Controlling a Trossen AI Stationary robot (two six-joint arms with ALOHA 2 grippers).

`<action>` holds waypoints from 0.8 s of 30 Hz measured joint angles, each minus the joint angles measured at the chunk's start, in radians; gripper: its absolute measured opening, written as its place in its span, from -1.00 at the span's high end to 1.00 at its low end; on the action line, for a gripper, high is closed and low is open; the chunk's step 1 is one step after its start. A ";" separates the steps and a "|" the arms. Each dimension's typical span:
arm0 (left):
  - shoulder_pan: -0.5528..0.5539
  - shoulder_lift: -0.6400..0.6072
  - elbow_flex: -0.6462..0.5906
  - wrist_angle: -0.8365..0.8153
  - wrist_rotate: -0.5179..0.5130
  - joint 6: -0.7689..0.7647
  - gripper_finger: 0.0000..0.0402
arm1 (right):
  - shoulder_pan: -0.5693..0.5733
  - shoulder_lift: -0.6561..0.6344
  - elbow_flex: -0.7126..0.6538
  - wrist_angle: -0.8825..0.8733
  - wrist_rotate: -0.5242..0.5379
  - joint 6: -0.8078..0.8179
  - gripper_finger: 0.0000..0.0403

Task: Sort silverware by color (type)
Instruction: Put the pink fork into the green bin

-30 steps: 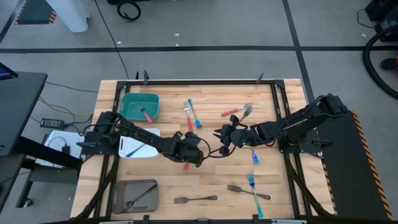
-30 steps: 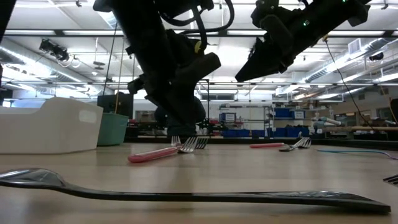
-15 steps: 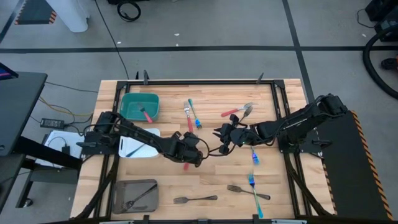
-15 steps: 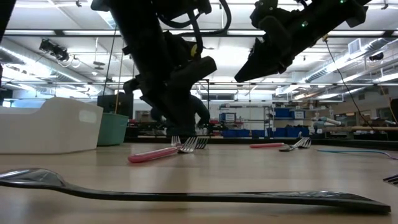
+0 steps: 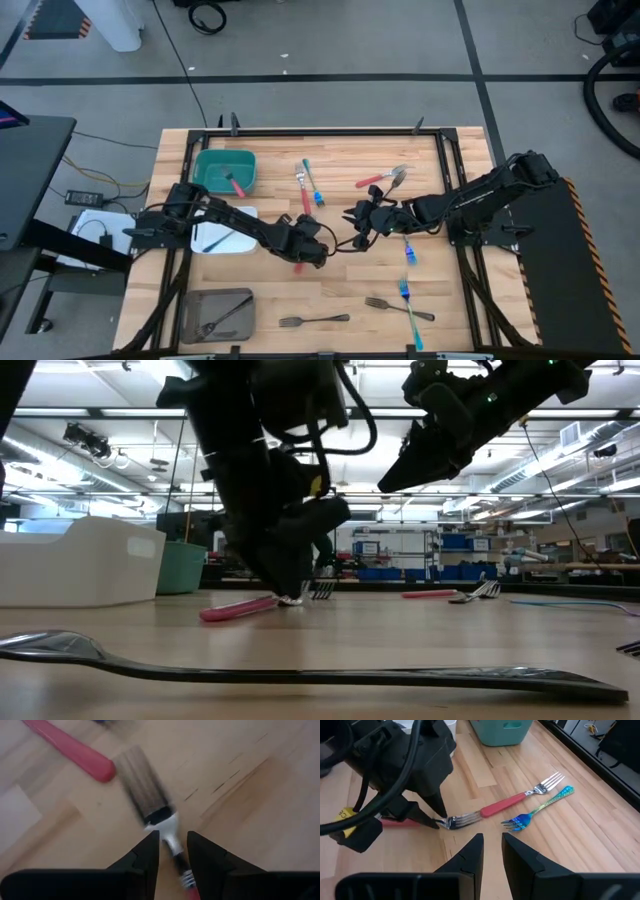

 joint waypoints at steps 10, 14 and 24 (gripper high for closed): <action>0.000 0.000 0.001 0.034 0.016 -0.019 0.45 | 0.000 0.000 0.000 0.006 0.000 -0.001 0.62; 0.000 -0.001 0.001 0.033 0.016 -0.037 0.45 | 0.000 0.000 0.000 0.006 0.000 -0.001 0.62; 0.000 -0.001 0.001 -0.006 0.015 -0.041 0.45 | 0.000 0.000 0.000 0.006 0.000 -0.001 0.62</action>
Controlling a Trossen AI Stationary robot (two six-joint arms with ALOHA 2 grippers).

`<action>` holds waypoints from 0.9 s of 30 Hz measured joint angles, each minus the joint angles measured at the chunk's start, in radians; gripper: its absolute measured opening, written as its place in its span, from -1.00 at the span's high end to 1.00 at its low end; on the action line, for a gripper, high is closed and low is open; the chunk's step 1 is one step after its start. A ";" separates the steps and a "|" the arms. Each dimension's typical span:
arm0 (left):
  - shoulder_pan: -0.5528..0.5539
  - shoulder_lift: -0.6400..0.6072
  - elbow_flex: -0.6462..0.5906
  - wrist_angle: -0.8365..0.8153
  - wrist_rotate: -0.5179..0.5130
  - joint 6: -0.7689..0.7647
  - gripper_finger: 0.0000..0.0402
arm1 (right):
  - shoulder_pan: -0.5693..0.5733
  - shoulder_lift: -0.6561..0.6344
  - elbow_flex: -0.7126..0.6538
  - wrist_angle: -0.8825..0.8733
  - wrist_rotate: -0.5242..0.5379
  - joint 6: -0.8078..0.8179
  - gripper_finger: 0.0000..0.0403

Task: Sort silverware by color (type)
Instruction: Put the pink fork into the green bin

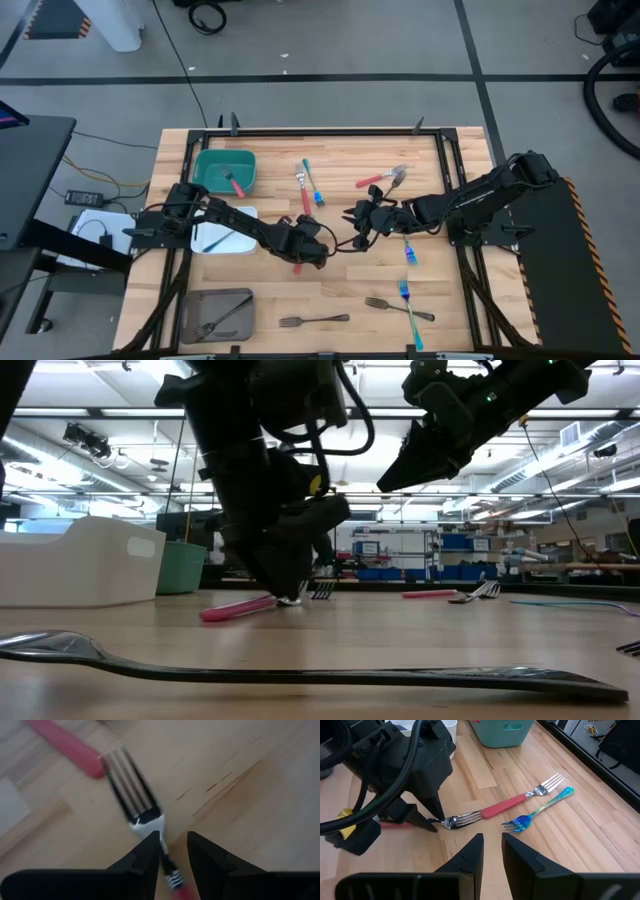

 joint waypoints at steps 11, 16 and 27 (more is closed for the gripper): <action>-0.008 -0.001 0.000 -0.087 0.056 -0.090 0.45 | 0.000 0.000 0.000 0.000 0.000 0.000 0.62; -0.006 0.033 0.006 -0.093 0.039 -0.063 0.47 | 0.000 0.000 0.000 0.000 0.001 0.000 0.62; -0.011 0.071 0.006 -0.079 0.003 0.054 0.84 | 0.000 0.000 0.000 -0.001 0.001 -0.005 0.62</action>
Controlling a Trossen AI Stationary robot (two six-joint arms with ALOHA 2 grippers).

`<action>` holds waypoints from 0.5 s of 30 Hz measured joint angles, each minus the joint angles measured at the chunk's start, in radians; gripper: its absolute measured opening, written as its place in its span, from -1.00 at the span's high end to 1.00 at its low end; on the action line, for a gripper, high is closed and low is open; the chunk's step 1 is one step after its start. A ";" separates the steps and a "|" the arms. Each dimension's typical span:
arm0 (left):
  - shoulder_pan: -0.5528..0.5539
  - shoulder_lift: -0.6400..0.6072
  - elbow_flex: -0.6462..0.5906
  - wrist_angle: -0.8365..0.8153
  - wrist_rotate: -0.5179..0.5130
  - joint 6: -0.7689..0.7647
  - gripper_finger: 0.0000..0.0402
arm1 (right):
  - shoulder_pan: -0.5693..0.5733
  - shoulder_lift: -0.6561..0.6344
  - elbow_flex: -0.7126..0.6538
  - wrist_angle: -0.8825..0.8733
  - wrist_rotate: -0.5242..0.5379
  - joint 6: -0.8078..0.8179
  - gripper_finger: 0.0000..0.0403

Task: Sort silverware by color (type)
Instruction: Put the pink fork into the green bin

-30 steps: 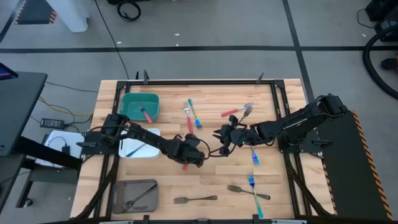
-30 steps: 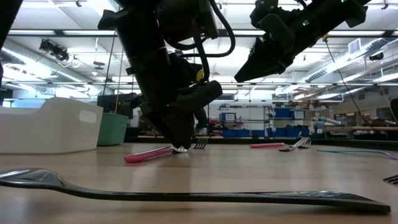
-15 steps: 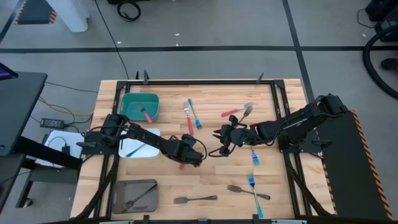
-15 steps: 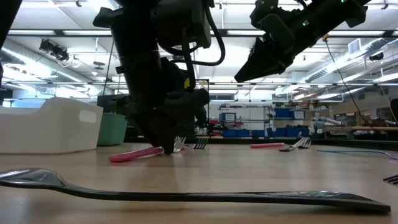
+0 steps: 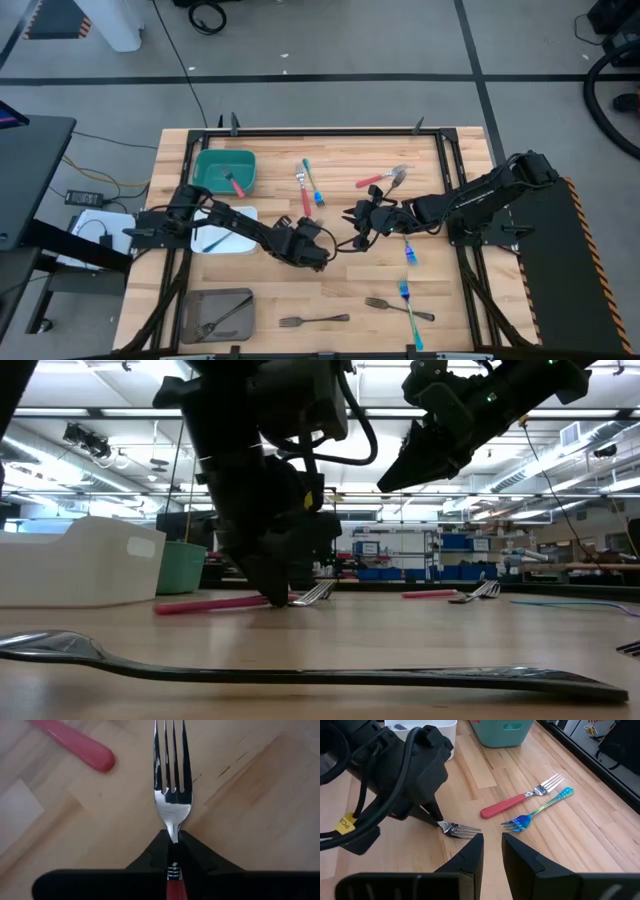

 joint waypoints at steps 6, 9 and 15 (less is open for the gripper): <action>-0.013 -0.063 -0.010 -0.017 0.031 0.159 0.84 | 0.000 0.000 0.000 0.000 0.000 -0.002 0.62; -0.023 -0.096 -0.014 -0.035 0.048 0.198 0.84 | 0.000 0.000 0.000 0.001 0.000 -0.002 0.62; -0.042 -0.168 -0.011 -0.042 0.023 0.275 0.92 | 0.000 0.000 0.000 0.001 0.000 -0.002 0.62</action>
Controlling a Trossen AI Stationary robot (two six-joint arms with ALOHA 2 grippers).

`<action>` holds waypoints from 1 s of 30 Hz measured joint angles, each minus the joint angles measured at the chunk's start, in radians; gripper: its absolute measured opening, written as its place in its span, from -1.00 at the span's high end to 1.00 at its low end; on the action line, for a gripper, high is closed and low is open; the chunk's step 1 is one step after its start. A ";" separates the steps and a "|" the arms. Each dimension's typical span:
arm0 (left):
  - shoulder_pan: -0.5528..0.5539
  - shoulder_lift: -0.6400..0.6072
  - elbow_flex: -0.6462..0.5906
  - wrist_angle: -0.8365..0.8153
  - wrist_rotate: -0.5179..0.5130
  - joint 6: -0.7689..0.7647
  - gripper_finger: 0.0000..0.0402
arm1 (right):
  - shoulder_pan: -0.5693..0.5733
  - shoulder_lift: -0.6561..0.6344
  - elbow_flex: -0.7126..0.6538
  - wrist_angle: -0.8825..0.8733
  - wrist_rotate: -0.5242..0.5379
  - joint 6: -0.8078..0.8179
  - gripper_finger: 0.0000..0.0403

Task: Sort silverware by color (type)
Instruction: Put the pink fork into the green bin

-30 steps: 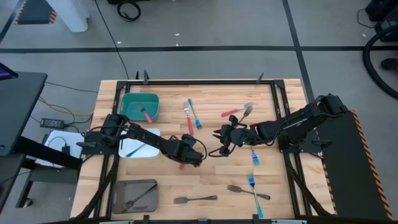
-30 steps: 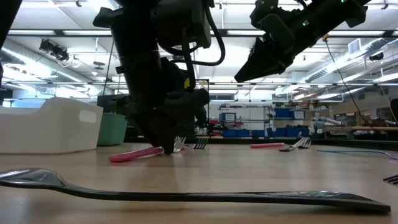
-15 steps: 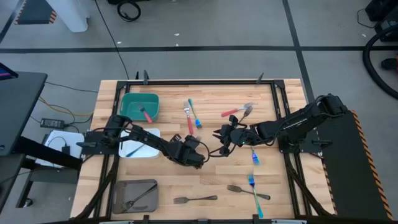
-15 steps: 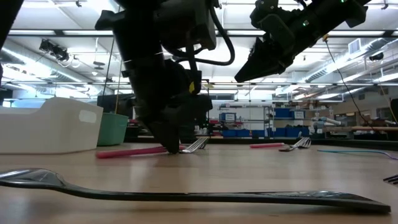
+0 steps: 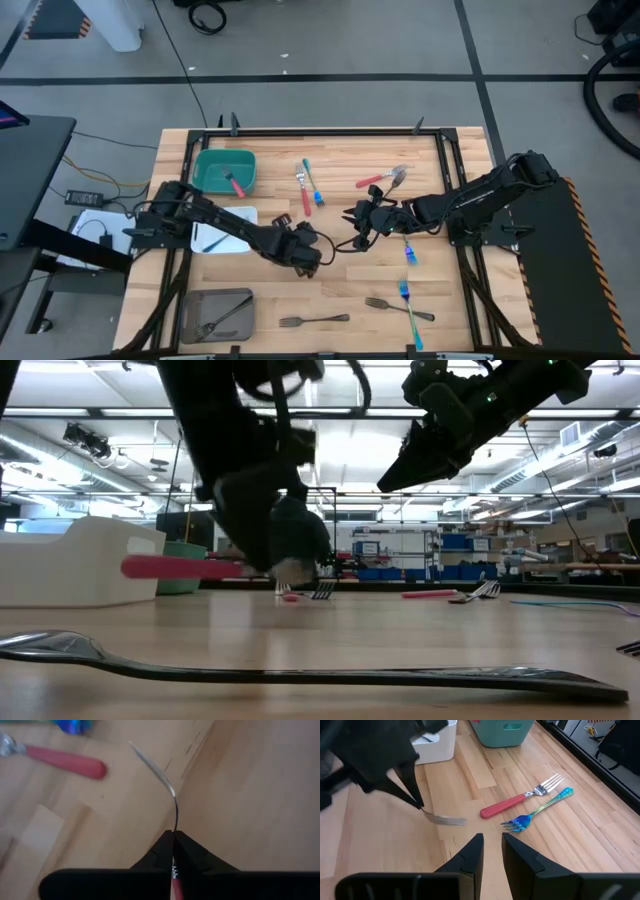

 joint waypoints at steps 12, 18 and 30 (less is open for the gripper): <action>0.016 -0.181 0.003 -0.111 -0.029 0.089 0.97 | 0.000 0.000 0.000 0.000 0.000 0.000 0.62; 0.062 -0.297 0.004 -0.295 -0.099 0.099 0.97 | 0.000 0.000 0.000 0.000 0.000 0.000 0.62; 0.309 -0.490 0.005 -0.591 -0.152 0.208 0.98 | 0.000 0.000 0.000 0.000 0.000 0.000 0.62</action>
